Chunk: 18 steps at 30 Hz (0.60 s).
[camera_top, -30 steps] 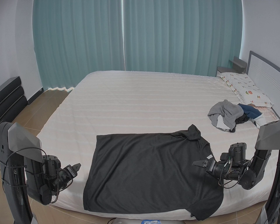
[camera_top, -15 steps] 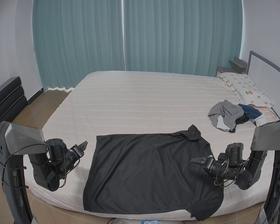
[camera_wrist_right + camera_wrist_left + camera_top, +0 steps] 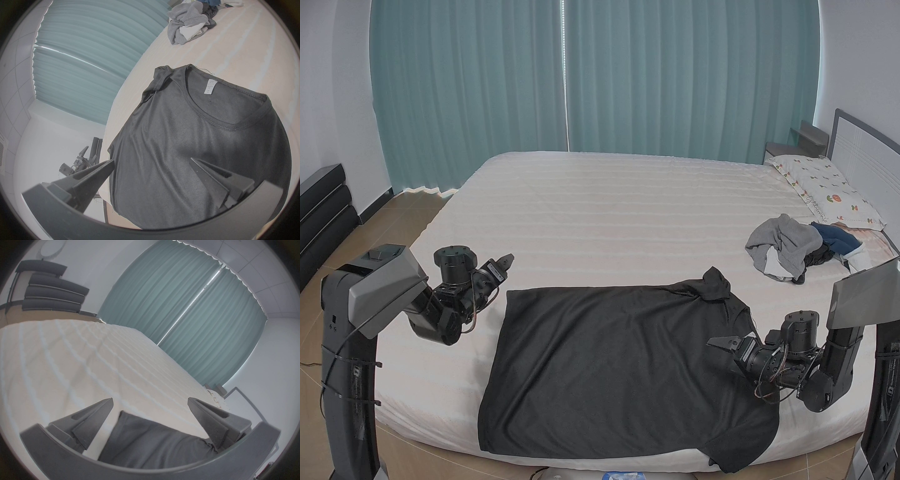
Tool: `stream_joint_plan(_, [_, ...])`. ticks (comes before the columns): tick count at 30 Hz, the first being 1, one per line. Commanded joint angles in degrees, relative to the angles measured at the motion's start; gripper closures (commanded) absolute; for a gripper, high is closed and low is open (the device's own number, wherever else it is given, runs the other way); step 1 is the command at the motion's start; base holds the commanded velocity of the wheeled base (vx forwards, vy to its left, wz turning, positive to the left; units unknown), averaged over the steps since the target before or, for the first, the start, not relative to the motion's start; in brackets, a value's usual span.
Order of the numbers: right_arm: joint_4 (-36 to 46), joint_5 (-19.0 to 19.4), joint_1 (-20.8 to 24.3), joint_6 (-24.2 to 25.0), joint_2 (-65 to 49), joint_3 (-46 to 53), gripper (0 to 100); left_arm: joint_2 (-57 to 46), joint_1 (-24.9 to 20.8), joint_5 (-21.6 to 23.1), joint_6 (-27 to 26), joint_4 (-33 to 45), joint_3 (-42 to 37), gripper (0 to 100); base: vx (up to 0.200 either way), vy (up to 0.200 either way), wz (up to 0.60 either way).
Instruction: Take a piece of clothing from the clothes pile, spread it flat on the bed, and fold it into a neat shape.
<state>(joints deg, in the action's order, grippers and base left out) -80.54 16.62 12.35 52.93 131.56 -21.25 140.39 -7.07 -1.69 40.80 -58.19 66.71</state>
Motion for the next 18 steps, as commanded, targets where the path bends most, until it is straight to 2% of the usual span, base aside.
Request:
stream_joint_plan(1, [-1.9,0.1,0.0,0.6,2.5,0.1,0,11.0,-0.7,3.7,4.2,9.1,15.5,0,0.0,0.0,0.0])
stream_joint_plan(4, [-1.9,0.1,0.0,0.7,2.6,0.1,0,11.1,-0.4,4.1,4.4,12.3,16.8,0,0.0,0.0,0.0])
stream_joint_plan(18, [-1.9,0.1,0.0,0.7,2.6,0.2,0,13.2,-1.1,4.0,3.8,13.4,18.2,0,0.0,0.0,0.0])
